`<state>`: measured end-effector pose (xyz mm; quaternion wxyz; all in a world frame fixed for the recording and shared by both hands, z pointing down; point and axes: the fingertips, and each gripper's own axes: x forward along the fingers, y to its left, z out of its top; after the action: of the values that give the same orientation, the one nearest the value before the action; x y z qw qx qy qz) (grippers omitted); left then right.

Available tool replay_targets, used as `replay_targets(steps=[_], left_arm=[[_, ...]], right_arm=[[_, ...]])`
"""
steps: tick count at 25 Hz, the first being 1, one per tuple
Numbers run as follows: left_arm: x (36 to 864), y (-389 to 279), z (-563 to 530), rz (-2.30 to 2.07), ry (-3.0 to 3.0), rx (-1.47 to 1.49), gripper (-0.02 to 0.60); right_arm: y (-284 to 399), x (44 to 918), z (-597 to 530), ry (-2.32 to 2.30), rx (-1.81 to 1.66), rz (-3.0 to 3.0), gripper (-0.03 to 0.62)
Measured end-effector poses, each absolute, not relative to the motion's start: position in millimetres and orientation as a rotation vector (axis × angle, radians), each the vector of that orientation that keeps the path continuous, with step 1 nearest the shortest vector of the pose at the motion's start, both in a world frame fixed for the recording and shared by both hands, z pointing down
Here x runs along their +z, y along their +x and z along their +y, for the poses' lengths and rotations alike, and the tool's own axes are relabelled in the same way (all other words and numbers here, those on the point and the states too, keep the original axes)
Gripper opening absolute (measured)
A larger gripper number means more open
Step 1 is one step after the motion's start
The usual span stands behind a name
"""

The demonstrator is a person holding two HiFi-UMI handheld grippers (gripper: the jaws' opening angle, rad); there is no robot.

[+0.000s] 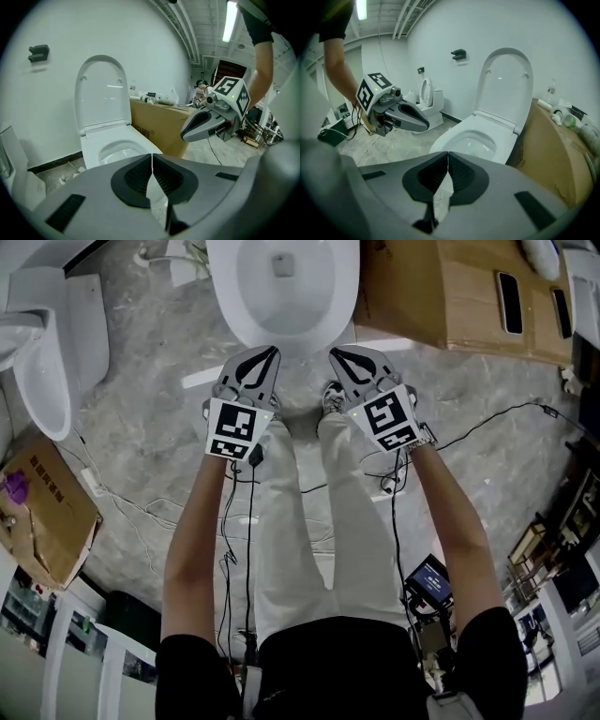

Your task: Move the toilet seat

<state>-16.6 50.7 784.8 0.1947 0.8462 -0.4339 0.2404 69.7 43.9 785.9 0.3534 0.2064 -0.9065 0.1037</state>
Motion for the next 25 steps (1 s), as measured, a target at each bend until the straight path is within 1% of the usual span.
replay_targets(steps=[8,12,13,14,15,21,23,25], left_arm=[[840.0,-16.4,66.4,-1.128,2.389,0.848,0.013],[862.9,-13.5,73.7,-1.06,2.408,0.931,0.076],[868.2,-12.8,75.0,-1.046,2.419,0.959,0.09],[873.3,-11.8,75.9,-1.036,2.429,0.987,0.102],[878.7,-10.2,76.6,-1.027,2.437,1.014,0.114],[911.8,0.5,78.5,-0.929,2.491,1.198,0.2],[922.1,1.5,80.1,-0.882,2.509,1.265,0.223],[930.9,1.5,80.6,-0.845,2.527,1.325,0.233]], right_arm=[[67.9,833.0,59.0,0.412,0.173,-2.262,0.015],[66.9,858.7,69.6,0.335,0.096,-2.208,0.02],[65.5,864.6,71.9,0.313,0.079,-2.197,0.042],[64.4,870.2,74.1,0.293,0.067,-2.189,0.08],[63.9,875.7,75.8,0.276,0.056,-2.182,0.097],[63.9,907.7,74.2,0.209,-0.031,-2.129,0.161],[61.6,917.1,72.1,0.183,-0.068,-2.111,0.178],[59.1,926.4,70.8,0.152,-0.11,-2.094,0.187]])
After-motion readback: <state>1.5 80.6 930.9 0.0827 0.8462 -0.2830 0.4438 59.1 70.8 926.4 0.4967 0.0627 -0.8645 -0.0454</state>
